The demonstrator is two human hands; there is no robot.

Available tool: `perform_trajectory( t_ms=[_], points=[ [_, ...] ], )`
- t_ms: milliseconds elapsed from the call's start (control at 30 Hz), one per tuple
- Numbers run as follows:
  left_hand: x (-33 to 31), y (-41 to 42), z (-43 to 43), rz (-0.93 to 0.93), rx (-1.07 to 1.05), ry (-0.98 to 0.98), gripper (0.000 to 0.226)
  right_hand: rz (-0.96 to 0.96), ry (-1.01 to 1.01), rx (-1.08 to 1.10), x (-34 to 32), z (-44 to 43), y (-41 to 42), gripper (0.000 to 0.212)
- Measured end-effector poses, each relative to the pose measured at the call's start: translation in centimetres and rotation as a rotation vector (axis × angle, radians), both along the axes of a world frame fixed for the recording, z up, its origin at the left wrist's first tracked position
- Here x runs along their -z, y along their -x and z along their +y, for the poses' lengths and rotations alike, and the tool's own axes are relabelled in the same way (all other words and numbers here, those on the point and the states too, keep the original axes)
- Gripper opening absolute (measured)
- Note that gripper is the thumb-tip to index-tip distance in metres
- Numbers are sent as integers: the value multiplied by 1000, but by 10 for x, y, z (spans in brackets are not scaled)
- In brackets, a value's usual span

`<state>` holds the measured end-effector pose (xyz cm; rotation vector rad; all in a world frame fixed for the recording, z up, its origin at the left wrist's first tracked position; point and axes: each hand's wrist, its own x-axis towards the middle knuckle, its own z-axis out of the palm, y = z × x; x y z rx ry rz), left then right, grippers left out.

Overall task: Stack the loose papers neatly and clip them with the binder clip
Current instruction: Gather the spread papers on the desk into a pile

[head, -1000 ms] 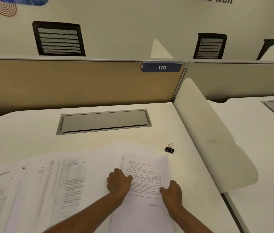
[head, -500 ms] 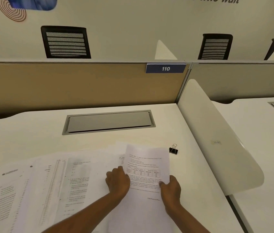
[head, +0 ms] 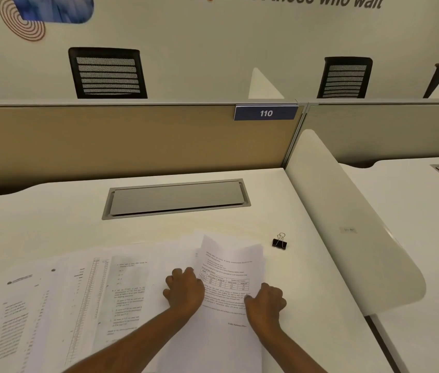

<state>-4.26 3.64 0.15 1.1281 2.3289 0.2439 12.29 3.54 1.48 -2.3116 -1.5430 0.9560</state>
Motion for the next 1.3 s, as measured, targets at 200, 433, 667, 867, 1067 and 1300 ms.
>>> perform_trajectory(
  t_ms=[200,433,667,867,1067,1300],
  points=[
    [7,7,2,-226,-104,-125,37,88,28,50,0,4,-1,38],
    [11,6,3,-299,-131,-117,46,255,-36,110,6,4,-7,53],
    [5,1,7,-9,-12,44,32,170,-51,142,12,5,-4,39],
    [7,2,12,-39,-12,21,37,108,-28,135,11,10,3,43],
    [9,11,11,-197,-64,-76,53,209,-53,157,14,11,7,48],
    [7,15,16,-282,-216,-24,53,331,1,216,14,17,8,46]
  ],
)
